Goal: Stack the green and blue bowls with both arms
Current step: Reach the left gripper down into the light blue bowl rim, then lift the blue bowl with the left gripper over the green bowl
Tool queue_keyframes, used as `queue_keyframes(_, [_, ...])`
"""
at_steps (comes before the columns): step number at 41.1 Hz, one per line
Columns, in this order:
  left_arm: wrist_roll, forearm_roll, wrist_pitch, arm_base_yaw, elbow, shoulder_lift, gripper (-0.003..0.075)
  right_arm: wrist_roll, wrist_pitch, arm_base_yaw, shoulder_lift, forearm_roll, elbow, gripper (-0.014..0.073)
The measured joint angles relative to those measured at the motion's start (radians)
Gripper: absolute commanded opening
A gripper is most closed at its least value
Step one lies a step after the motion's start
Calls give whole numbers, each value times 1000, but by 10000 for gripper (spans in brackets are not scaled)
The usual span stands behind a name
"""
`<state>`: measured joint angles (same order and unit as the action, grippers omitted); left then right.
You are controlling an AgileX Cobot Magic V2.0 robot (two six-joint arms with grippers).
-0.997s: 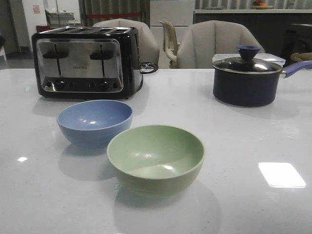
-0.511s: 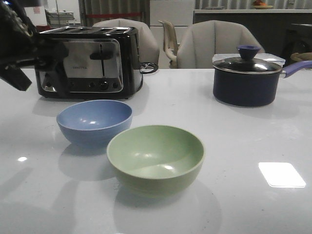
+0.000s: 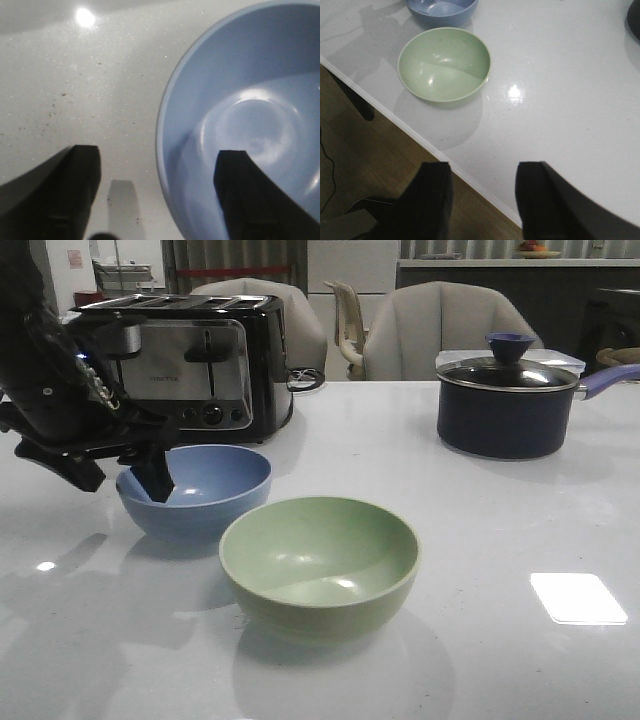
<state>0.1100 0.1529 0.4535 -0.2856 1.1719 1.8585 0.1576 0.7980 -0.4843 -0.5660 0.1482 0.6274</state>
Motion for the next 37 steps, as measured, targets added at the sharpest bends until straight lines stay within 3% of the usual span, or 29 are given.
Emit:
queue_keyframes(9, [0, 7, -10, 0, 2, 1, 97, 0, 0, 0, 0, 0, 0, 421])
queue_keyframes(20, [0, 14, 14, -2, 36, 1, 100, 0, 0, 0, 0, 0, 0, 421])
queue_keyframes(37, [0, 43, 207, -2, 144, -195, 100, 0, 2, 0, 0, 0, 0, 421])
